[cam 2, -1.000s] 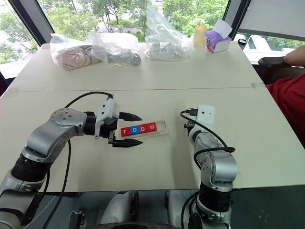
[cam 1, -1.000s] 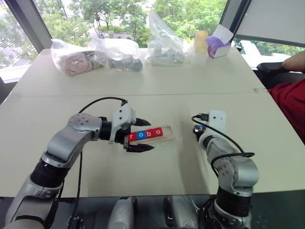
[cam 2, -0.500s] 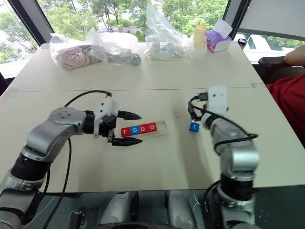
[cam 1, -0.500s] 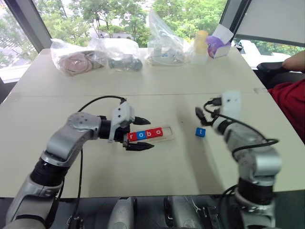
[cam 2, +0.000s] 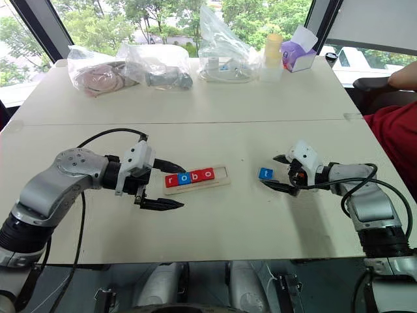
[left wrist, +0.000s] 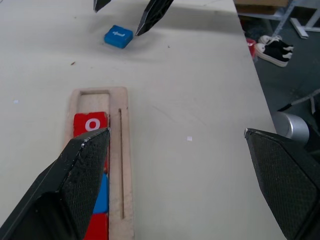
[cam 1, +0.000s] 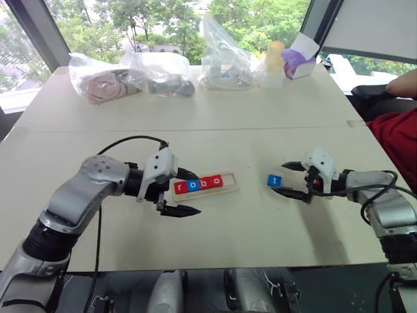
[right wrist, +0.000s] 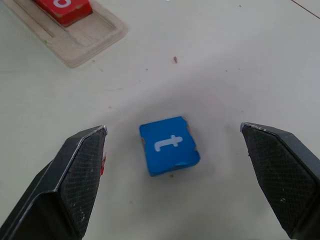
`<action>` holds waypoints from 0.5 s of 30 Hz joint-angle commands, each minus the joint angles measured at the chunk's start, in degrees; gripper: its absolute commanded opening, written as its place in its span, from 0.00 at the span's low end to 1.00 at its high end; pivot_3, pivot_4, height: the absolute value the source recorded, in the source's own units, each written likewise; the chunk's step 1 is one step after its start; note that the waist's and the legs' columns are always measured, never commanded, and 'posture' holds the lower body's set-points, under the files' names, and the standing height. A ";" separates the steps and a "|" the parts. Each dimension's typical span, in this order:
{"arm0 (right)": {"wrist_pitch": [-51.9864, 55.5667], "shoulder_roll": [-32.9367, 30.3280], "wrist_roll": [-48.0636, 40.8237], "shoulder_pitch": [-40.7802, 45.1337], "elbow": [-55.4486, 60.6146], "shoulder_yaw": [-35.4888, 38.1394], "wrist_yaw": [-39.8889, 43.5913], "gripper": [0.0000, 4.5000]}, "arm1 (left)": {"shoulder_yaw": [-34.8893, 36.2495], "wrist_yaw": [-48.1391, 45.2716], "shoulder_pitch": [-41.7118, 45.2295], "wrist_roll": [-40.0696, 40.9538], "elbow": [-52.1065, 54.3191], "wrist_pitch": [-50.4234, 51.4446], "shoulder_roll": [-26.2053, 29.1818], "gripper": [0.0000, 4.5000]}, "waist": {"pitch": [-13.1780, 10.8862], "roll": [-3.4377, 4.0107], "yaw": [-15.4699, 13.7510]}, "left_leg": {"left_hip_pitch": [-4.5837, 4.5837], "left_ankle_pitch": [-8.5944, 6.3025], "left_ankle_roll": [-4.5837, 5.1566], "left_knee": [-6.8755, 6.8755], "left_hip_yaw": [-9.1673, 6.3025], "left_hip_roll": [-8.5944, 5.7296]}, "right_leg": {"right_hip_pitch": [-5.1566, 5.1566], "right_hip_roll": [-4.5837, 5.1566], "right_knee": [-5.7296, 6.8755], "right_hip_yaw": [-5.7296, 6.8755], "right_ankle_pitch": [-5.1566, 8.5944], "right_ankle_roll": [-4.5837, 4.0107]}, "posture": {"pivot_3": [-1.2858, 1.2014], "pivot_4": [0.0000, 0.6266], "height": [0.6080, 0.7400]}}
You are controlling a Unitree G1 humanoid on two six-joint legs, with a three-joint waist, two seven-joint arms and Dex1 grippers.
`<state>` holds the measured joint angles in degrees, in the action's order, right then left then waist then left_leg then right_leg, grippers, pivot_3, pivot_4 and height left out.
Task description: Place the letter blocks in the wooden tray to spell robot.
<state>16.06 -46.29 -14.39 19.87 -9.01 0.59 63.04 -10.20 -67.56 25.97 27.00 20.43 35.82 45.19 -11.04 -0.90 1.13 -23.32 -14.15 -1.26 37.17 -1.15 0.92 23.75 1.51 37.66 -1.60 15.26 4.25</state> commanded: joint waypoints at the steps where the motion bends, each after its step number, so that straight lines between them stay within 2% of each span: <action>1: -4.87 0.33 1.07 2.05 -3.53 -0.90 2.38 0.99 | 2.32 0.98 -0.12 1.61 3.13 1.37 1.02 1.00 | 0.00 0.00 -0.10 | 0.00 0.00 0.00 0.00 0.00 0.00 | 0.00 0.00 0.00 0.00 0.00 0.00 | 0.52 0.24 1.00; 7: -10.69 1.90 3.96 2.05 -8.28 -3.42 3.05 0.99 | 2.95 1.51 0.03 1.60 2.62 1.77 2.07 1.00 | 0.00 0.00 -0.19 | 0.00 0.00 0.00 0.00 -0.03 -0.01 | -0.02 0.02 0.00 0.01 0.00 0.00 | 0.52 0.24 1.00; 8: -12.63 2.37 5.06 2.32 -10.00 -3.94 2.56 0.94 | 2.93 1.54 0.08 1.52 2.32 1.66 2.15 1.00 | 0.00 0.00 -0.18 | 0.01 0.00 0.00 0.01 -0.02 -0.01 | -0.02 0.02 0.00 0.01 0.00 0.00 | 0.52 0.24 1.00; 10: -14.67 3.29 5.62 2.72 -12.32 -4.27 2.47 0.79 | 2.70 1.73 0.17 1.21 1.82 1.35 2.22 1.00 | 0.00 0.00 0.03 | 0.08 0.00 0.00 0.01 -0.02 -0.01 | -0.09 0.01 0.00 0.00 0.00 0.00 | 0.52 0.24 1.00; 14: -15.29 4.03 5.31 3.01 -13.29 -4.33 2.92 0.34 | 2.64 1.33 0.10 0.74 1.01 0.57 2.85 1.00 | 0.00 -0.01 0.03 | 0.42 0.00 0.00 0.01 -0.01 0.00 | -0.42 0.01 0.00 0.00 0.01 -0.04 | 0.52 0.24 1.00; 15: -15.40 4.06 5.53 3.15 -13.50 -4.37 2.78 0.26 | 2.73 1.13 0.03 0.64 0.64 0.35 3.10 1.00 | 0.00 0.00 0.02 | 0.52 0.00 -0.01 0.01 0.01 0.00 | -0.51 0.01 0.00 -0.01 0.02 -0.06 | 0.52 0.24 1.00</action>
<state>0.73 -42.01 -10.10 22.71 -21.67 -3.77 66.44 -9.08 -66.12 25.52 27.69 20.77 37.04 47.43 -11.04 -0.91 1.16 -22.68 -14.15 -1.26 37.17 -1.12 0.91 23.13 1.54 37.65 -1.64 15.34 4.09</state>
